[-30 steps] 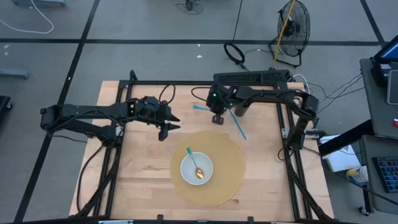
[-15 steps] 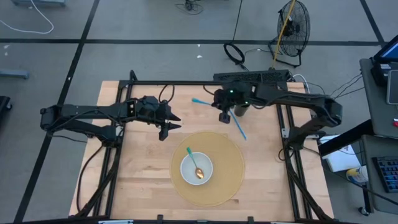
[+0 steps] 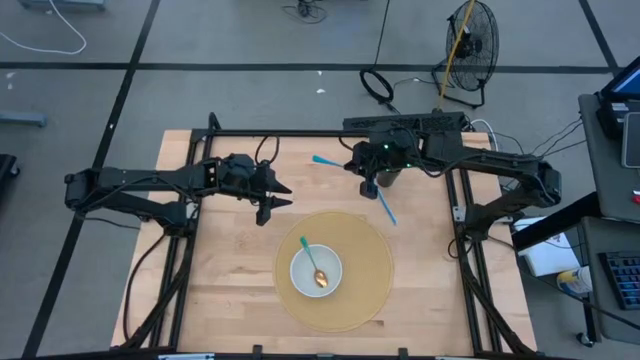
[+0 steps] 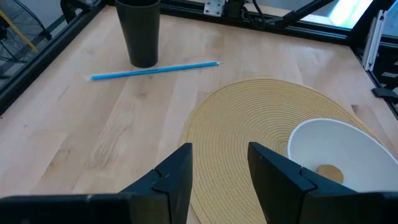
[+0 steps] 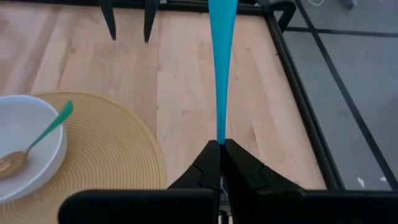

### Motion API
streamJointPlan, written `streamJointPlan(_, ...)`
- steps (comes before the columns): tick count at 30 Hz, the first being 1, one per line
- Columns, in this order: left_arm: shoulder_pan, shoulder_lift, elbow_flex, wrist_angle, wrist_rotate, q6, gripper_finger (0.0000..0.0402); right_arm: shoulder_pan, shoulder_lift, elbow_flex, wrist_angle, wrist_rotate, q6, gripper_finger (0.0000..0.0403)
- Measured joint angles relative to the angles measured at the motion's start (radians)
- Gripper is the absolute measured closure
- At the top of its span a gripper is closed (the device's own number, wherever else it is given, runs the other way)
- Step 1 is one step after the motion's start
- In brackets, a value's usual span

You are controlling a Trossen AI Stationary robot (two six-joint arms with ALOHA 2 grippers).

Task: Pick & Place Utensil
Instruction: Put the blue fork into the white bowl

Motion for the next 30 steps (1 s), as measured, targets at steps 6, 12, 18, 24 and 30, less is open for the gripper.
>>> streamJointPlan(6,-0.002,0.007,0.000,0.046,0.000,-0.012,0.0243,0.024,0.002,0.000,-0.016,0.000,0.018,0.0403)
streamJointPlan(12,-0.032,0.066,0.000,0.151,0.009,-0.029,0.0243,0.104,0.001,-0.045,0.014,-0.001,0.045,0.0403)
streamJointPlan(18,-0.059,0.133,0.000,0.178,0.010,-0.021,0.0243,0.206,-0.010,-0.129,0.022,0.094,0.107,0.0403)
streamJointPlan(24,-0.078,0.175,0.000,0.186,0.009,-0.024,0.0243,0.315,-0.091,-0.278,0.128,0.165,0.197,0.0403)
streamJointPlan(30,-0.102,0.193,0.000,0.213,0.006,-0.034,0.0243,0.443,-0.222,-0.514,0.390,0.241,0.302,0.0403)
